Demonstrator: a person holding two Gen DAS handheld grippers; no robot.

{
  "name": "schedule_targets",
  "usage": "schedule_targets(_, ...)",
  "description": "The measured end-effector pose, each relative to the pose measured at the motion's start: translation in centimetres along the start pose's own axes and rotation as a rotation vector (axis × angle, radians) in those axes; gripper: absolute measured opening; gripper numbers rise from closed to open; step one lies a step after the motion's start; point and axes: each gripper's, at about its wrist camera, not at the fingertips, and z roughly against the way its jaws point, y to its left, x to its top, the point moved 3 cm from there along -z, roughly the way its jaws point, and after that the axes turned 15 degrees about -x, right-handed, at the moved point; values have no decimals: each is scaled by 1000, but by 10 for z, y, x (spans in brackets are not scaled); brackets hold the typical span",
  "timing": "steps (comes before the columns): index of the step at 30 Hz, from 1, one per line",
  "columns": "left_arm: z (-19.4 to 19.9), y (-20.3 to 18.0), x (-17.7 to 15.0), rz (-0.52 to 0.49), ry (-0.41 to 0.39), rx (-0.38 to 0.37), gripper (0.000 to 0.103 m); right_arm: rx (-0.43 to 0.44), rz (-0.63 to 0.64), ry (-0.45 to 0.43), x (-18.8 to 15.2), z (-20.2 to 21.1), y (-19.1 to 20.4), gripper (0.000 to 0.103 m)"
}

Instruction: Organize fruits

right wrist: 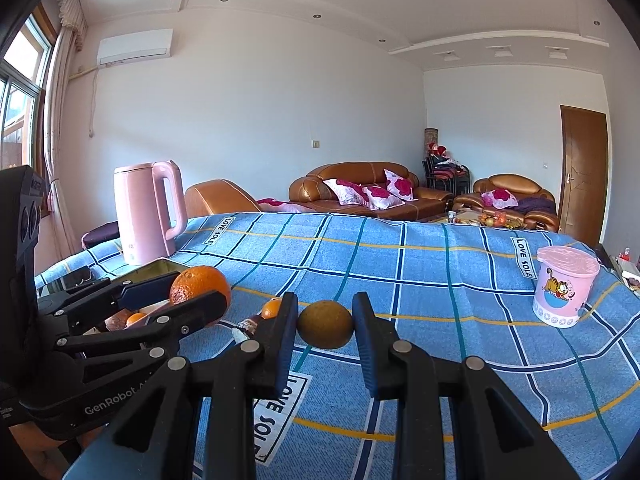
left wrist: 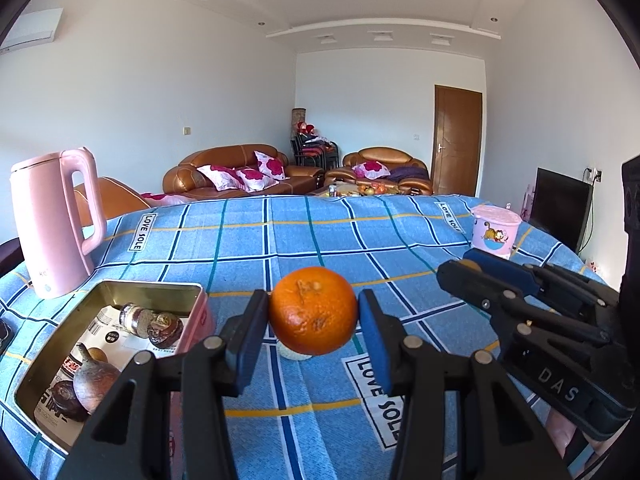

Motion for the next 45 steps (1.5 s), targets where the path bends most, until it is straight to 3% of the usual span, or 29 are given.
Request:
schedule_targets(8, 14, 18, -1, 31, 0, 8, 48, 63, 0, 36, 3, -11, 22, 30)
schedule_targets(22, 38, 72, -2, 80, -3, 104, 48, 163, 73, 43, 20, -23, 88, 30)
schedule_targets(45, 56, 141, 4, 111, 18, 200, 48, 251, 140, 70, 34, -44, 156, 30)
